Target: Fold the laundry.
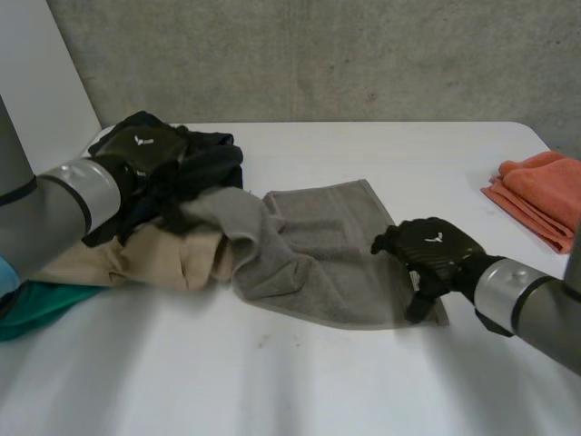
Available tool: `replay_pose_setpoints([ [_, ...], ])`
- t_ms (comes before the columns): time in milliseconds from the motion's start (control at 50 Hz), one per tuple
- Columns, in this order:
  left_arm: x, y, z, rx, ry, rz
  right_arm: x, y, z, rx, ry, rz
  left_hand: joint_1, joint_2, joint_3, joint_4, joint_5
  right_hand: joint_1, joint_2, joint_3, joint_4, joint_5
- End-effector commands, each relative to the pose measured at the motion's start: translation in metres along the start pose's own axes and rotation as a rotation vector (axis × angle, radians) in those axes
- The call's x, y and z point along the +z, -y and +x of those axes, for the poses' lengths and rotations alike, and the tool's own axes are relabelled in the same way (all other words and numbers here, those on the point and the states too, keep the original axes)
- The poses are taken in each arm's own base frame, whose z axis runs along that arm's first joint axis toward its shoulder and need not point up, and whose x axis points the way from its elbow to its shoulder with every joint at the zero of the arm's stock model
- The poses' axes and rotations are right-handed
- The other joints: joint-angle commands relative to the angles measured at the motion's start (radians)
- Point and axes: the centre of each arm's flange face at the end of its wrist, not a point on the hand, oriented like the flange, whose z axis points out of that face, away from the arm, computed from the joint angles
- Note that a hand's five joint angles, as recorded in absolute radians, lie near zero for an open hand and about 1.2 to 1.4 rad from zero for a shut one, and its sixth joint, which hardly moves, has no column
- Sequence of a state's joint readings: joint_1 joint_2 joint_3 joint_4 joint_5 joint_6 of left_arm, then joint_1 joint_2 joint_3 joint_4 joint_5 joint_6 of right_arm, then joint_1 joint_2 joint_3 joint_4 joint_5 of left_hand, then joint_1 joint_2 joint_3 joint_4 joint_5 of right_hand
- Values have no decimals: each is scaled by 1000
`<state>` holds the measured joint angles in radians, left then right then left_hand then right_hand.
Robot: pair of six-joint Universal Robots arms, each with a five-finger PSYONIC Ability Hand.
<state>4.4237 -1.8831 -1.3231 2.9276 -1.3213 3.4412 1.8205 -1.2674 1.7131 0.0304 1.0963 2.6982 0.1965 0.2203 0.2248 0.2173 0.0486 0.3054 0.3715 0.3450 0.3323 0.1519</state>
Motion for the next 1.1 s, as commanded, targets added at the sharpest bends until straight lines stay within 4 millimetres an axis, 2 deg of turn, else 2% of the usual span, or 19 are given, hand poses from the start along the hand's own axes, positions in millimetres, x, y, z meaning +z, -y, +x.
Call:
replay_pose_setpoints([
  [20, -19, -9, -8, 88, 42, -39, 19, 32, -25, -11, -30, 138, -4, -27, -32, -24, -30, -74, -140, -113, -101, -95],
  [80, -28, -15, -24, 70, 94, -56, 29, 49, -38, 43, -13, 189, 2, -21, -26, -18, -24, -109, -175, -148, -136, -130],
  [200, -43, -27, -39, 50, 163, -73, 56, 62, -57, 89, 45, 209, 14, -10, -14, -7, -13, -126, -193, -166, -153, -147],
  [360, -49, -76, -30, 12, 154, -182, 98, 62, -87, 102, 127, 211, 38, 14, 9, 17, 11, -130, -196, -169, -156, -151],
  [480, -47, -92, -26, 7, 163, -182, 123, 54, -97, 105, 150, 219, 76, 52, 47, 55, 49, -53, -119, -93, -80, -74],
  [520, -47, -95, -27, 3, 171, -178, 131, 53, -107, 120, 174, 229, 96, 72, 68, 75, 70, 96, 30, 56, 69, 75],
  [560, -47, -96, -27, 0, 173, -179, 136, 51, -107, 138, 181, 231, 99, 75, 71, 78, 73, 391, 325, 352, 365, 370],
  [580, -47, -97, -26, 0, 171, -180, 140, 53, -106, 154, 178, 240, 96, 73, 68, 75, 70, 884, 818, 845, 857, 863],
  [600, -47, -96, -26, 0, 169, -178, 141, 54, -105, 162, 172, 245, 96, 72, 68, 75, 70, 1089, 1023, 1049, 1062, 1068],
  [640, -48, -95, -25, 2, 168, -176, 141, 58, -103, 177, 166, 256, 99, 75, 71, 78, 73, 1091, 1025, 1051, 1064, 1070],
  [720, -50, -89, -26, 10, 175, -156, 128, 82, -96, 180, 143, 307, 99, 75, 71, 78, 73, 1091, 1025, 1051, 1064, 1070],
  [760, -53, -83, -25, 18, 176, -135, 113, 101, -80, 183, 96, 342, 96, 73, 68, 75, 70, 1091, 1025, 1051, 1064, 1070],
  [800, -54, -80, -25, 22, 176, -122, 104, 109, -54, 183, 32, 362, 96, 72, 68, 75, 70, 1091, 1025, 1051, 1064, 1070],
  [820, -55, -78, -25, 27, 178, -113, 94, 112, -24, 183, -36, 365, 96, 72, 68, 75, 70, 1091, 1025, 1051, 1064, 1070],
  [880, -57, -75, -24, 32, 177, -100, 77, 115, 11, 164, -121, 367, 93, 70, 65, 73, 67, 1091, 1025, 1051, 1064, 1070],
  [900, -57, -73, -23, 35, 173, -94, 66, 114, 25, 138, -160, 356, 88, 64, 59, 67, 61, 1091, 1025, 1051, 1064, 1070],
  [960, -58, -72, -18, 39, 158, -88, 52, 108, 42, 86, -221, 329, 85, 61, 56, 64, 58, 1091, 1025, 1051, 1064, 1070],
  [1000, -58, -71, -10, 48, 130, -82, 43, 94, 55, 38, -264, 276, 85, 61, 56, 64, 58, 1091, 1025, 1051, 1064, 1070],
  [1100, -58, -72, 5, 57, 83, -84, 32, 61, 67, -33, -312, 156, 76, 52, 48, 55, 49, 1091, 1025, 1051, 1064, 1070],
])
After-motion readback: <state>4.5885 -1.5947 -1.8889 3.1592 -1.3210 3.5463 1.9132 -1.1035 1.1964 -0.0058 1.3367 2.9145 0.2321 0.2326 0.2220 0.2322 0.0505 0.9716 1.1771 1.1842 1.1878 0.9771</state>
